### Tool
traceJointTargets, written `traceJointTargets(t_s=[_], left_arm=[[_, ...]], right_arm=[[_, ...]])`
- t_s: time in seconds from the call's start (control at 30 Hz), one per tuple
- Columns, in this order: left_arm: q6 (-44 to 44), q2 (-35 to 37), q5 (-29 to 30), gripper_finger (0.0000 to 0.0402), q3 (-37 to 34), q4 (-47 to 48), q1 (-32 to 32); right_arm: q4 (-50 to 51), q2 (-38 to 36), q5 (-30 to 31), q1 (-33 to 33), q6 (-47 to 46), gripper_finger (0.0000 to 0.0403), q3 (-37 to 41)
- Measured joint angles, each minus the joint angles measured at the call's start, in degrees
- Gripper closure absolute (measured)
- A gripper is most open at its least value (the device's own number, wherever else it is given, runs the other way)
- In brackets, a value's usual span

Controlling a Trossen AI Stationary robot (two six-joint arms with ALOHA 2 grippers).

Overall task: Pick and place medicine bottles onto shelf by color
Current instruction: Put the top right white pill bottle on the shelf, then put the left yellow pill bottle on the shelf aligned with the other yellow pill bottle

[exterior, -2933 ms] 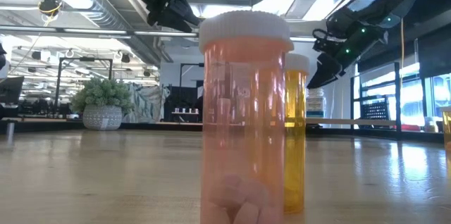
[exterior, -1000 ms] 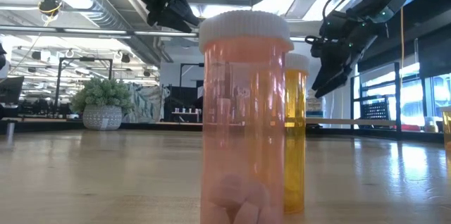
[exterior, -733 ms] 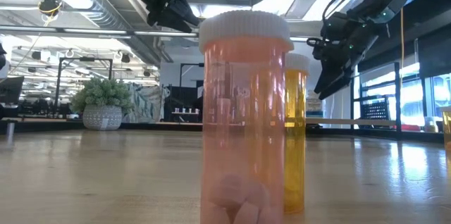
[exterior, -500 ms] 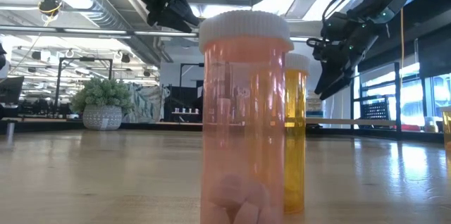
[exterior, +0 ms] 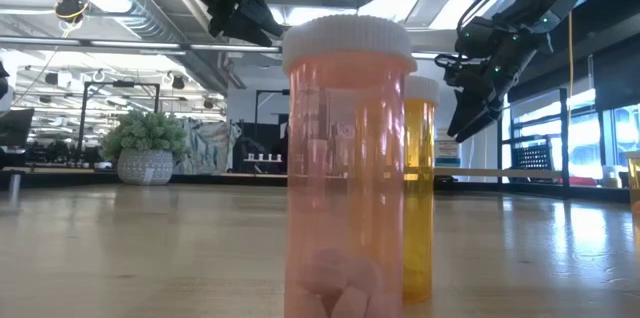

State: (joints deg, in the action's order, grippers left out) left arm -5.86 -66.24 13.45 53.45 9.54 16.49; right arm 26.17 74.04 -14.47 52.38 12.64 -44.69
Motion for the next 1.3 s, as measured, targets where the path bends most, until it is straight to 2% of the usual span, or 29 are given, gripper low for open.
traceJointTargets(t_s=[0.23,0.47,0.7,0.87,1.03,1.3], left_arm=[[0.01,0.0,0.0,0.0172,0.0,0.0,-0.02],[0.0,0.0,0.0,0.0172,0.0,0.0,0.0],[0.0,0.0,0.0,0.0172,0.0,0.02,-0.01],[0.0,0.0,0.0,0.0172,0.0,0.02,-0.01],[0.0,0.0,0.0,0.0172,0.0,0.02,-0.02],[0.0,0.0,-0.26,0.0172,0.0,0.02,0.48]], right_arm=[[1.62,-1.95,-2.31,-0.7,-0.17,0.008,-0.42],[5.26,-10.85,1.33,-2.98,0.18,0.008,-0.48],[10.86,-19.91,-4.78,-9.13,8.73,0.008,-0.5],[13.61,-23.58,-10.84,-15.26,13.07,0.008,-0.5],[13.66,-25.2,-11.69,-21.97,9.5,0.008,-0.5],[9.93,-25.31,-3.4,-32.36,-2.77,0.008,-0.58]])
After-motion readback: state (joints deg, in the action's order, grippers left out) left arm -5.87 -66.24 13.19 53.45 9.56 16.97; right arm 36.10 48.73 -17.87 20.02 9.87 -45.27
